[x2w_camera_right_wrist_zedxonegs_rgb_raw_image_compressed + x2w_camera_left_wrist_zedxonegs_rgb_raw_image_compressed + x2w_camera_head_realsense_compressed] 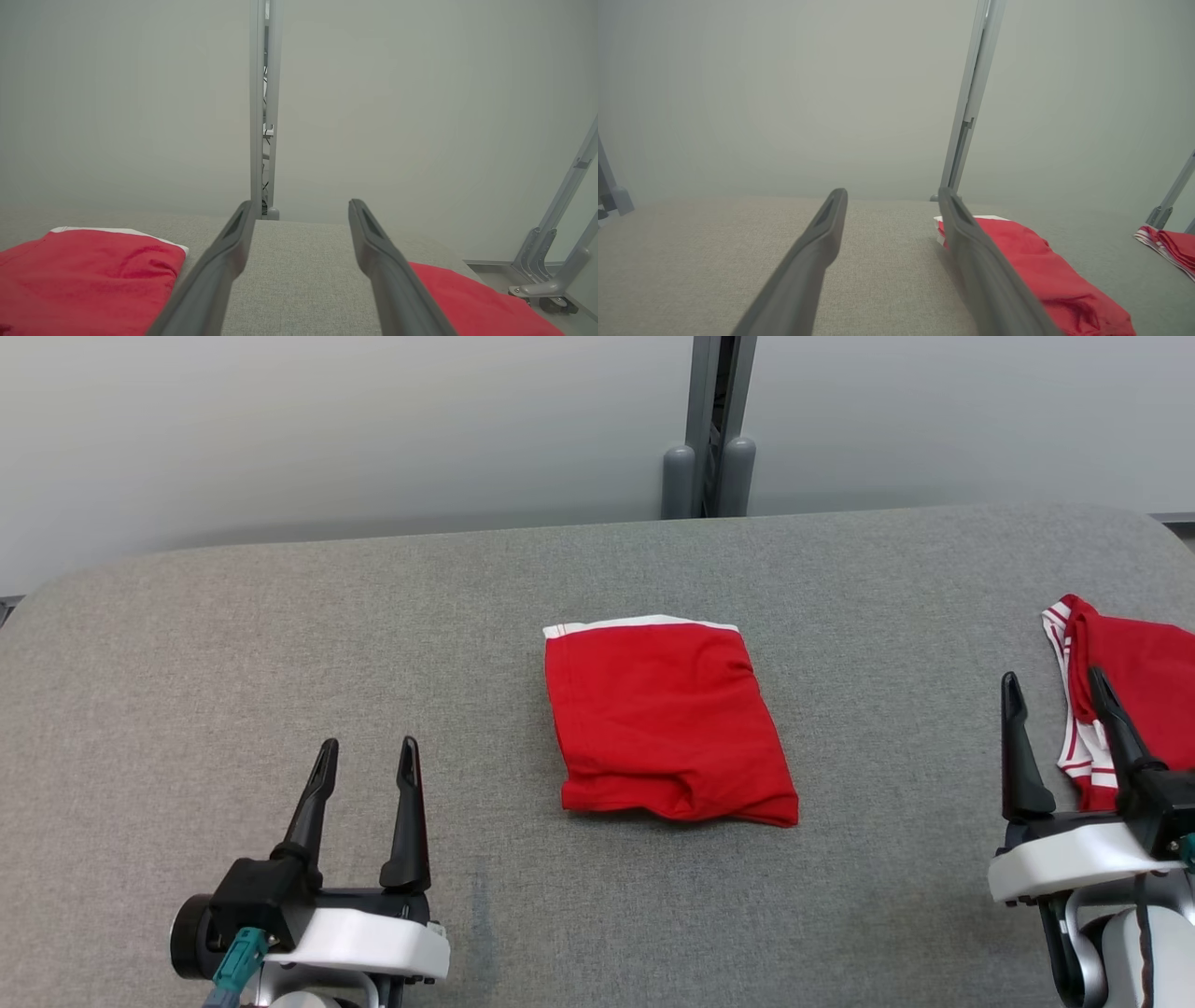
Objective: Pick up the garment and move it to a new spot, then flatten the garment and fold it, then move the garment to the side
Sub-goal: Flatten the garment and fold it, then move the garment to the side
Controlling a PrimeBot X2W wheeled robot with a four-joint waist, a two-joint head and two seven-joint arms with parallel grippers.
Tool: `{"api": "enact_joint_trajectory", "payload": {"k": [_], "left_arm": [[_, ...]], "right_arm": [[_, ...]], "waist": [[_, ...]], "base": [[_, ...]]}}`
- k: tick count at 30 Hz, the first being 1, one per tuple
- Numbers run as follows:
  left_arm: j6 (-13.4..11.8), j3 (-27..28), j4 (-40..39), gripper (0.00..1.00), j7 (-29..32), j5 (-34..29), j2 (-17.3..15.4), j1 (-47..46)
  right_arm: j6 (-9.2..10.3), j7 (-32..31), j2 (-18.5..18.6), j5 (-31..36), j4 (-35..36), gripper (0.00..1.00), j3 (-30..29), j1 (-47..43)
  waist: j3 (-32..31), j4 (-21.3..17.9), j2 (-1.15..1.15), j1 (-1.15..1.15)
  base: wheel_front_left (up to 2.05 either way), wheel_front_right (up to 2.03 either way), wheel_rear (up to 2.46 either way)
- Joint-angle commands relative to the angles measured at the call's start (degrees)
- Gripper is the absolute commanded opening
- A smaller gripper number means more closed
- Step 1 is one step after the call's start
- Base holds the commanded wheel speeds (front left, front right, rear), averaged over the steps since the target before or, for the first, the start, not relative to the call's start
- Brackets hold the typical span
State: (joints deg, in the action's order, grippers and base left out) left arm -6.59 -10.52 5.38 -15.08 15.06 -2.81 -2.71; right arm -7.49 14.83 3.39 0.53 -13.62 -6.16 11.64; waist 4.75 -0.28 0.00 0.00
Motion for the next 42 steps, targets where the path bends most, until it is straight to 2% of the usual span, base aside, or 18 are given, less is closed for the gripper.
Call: {"api": "enact_joint_trajectory", "payload": {"k": [1,22,24,26,29,38,42], "left_arm": [[0.33,0.15,0.10,1.00,-0.06,-0.24,-0.22,0.41],[0.29,-0.47,0.45,1.00,-0.06,-0.08,-0.22,0.46],[0.44,-0.70,0.55,1.00,-0.06,-0.05,-0.22,0.12],[0.70,-1.11,0.74,1.00,-0.06,-0.17,-0.21,-0.42],[1.04,-1.65,1.05,1.00,-0.06,-0.76,-0.25,-1.38],[1.57,-2.31,1.77,1.00,-0.06,-1.00,-0.21,-3.63],[1.86,-2.61,1.96,1.00,-0.06,-0.93,-0.20,-4.45]], "right_arm": [[-0.01,0.44,-0.03,0.09,0.11,1.00,-0.08,-0.42],[-0.01,0.45,-0.35,-1.48,-0.11,1.00,0.01,-0.72],[-0.01,0.35,-0.36,-4.34,-1.70,1.00,0.65,-0.37],[-0.02,-0.68,-0.24,-6.01,-2.85,1.00,3.93,0.49],[0.00,-4.28,1.82,-11.27,-5.36,1.00,7.71,1.64],[-0.01,-15.65,4.82,-32.95,-11.29,1.00,13.70,8.42],[-0.01,-20.21,6.72,-40.23,-13.29,1.00,16.07,10.94]], "waist": [[0.04,-0.02,0.00,0.00],[0.54,1.22,0.00,0.00],[0.95,1.50,0.00,0.00],[1.60,1.92,0.00,0.00],[2.79,2.78,0.00,0.00],[7.61,7.34,0.00,0.00],[9.05,9.61,0.00,0.00]], "base": [[0.00,0.00,0.00],[0.00,0.00,0.00],[0.00,0.00,0.00],[0.00,0.00,0.00],[0.00,0.00,0.00],[0.00,0.00,0.00],[0.00,0.00,0.00]]}}
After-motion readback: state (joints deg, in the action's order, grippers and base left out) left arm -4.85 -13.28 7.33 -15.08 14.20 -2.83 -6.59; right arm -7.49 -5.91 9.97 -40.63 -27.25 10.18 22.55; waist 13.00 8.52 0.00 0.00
